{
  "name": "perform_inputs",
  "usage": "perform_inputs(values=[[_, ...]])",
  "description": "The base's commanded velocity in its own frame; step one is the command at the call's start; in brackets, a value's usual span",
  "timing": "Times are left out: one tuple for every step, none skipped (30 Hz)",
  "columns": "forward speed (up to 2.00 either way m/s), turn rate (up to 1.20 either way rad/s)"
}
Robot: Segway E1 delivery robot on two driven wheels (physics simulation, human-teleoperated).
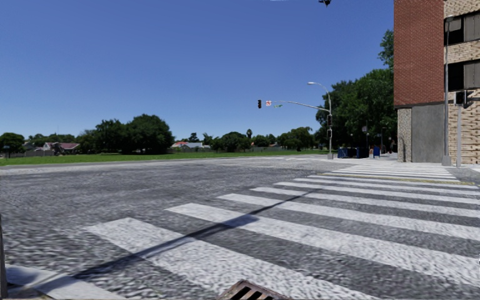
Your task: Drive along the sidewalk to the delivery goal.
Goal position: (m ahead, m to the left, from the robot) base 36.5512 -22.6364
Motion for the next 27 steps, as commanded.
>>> perform_inputs(values=[[1.66,-0.58],[1.66,-0.58],[1.65,-0.58],[1.65,-0.58],[1.65,-0.58],[1.65,-0.58],[1.65,-0.58],[1.65,-0.58],[1.65,-0.58],[1.65,-0.58],[1.65,-0.58],[1.65,-0.58],[1.64,-0.58],[1.64,-0.58],[1.63,-0.58],[1.63,-0.58],[1.62,-0.58],[1.61,-0.58],[1.61,-0.58],[1.61,-0.58],[1.61,-0.58],[1.6,-0.58],[1.6,-0.58],[1.59,-0.58],[1.59,-0.58],[1.59,-0.58],[1.59,-0.58]])
